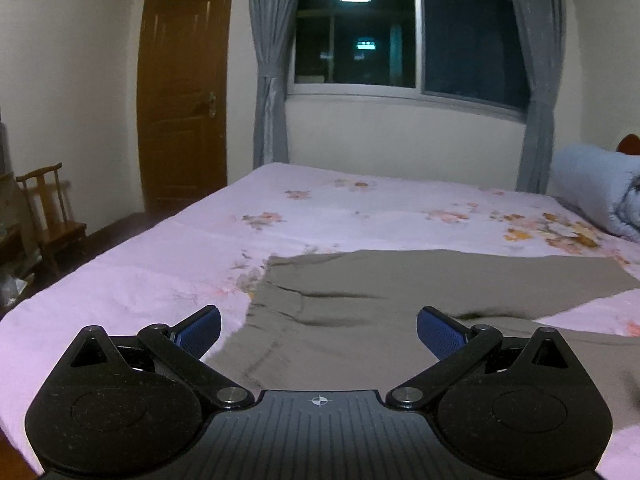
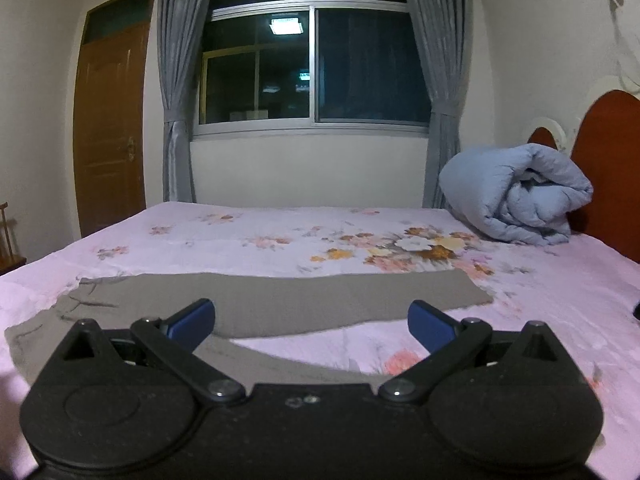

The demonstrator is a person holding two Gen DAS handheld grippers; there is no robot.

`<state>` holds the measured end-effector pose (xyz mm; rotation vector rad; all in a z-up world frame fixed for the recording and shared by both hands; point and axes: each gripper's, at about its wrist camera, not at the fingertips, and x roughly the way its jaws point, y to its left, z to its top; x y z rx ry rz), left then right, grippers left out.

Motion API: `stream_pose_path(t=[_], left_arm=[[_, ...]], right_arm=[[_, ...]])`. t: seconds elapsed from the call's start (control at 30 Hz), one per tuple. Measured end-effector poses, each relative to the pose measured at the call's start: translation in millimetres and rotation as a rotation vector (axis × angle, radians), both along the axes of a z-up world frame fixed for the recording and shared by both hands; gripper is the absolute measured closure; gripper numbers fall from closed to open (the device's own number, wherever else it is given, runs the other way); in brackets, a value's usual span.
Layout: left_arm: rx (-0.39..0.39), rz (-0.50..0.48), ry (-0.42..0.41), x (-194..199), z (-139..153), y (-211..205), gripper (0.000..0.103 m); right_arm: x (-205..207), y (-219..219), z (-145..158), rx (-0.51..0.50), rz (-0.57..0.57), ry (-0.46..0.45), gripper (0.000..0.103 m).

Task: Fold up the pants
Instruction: 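Move both tools to the waistband and close both grippers on it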

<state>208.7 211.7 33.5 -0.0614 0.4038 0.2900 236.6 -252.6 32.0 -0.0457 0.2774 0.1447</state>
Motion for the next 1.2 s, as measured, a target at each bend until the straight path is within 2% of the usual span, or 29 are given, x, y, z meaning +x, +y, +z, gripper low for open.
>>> stream_pose_path(t=[0.13,0.27,0.43,0.57,0.67,0.8,0.83,0.87,0.9,1.13,1.17,1.2], left_arm=[[0.026,0.034,0.045,47,-7,27,0.000],[-0.035,-0.025,0.077,110,-19,69,0.000],[-0.084,-0.063,0.133,192,-53,113,0.000],[-0.090,-0.064,0.196,250,-86,136,0.000],[-0.116,-0.054,0.221,277,-106,147,0.000],[-0.199,-0.060,0.233,307,-122,167,0.000],[-0.221,-0.065,0.236,313,-124,171,0.004],[-0.229,-0.071,0.236,316,-125,174,0.025],[-0.235,-0.083,0.254,323,-128,177,0.035],[-0.247,-0.148,0.271,345,-138,178,0.037],[-0.246,-0.158,0.274,345,-140,177,0.046],[-0.243,-0.180,0.280,346,-142,174,0.050]], right_arm=[[34,11,1,-0.010,0.022,0.014,0.006],[74,23,-5,-0.029,0.025,0.042,0.006],[136,41,-19,-0.060,-0.001,0.067,0.006],[180,54,-34,-0.064,-0.001,0.087,0.006],[215,63,-47,-0.077,0.000,0.104,0.006],[257,67,-62,-0.057,-0.027,0.140,0.006],[265,67,-64,-0.045,-0.035,0.148,0.006],[271,66,-66,-0.032,-0.040,0.154,0.006],[277,65,-67,-0.017,-0.045,0.159,0.006],[301,56,-78,0.011,-0.077,0.199,0.006],[303,53,-80,0.015,-0.083,0.206,0.006],[306,50,-81,0.021,-0.087,0.216,0.006]])
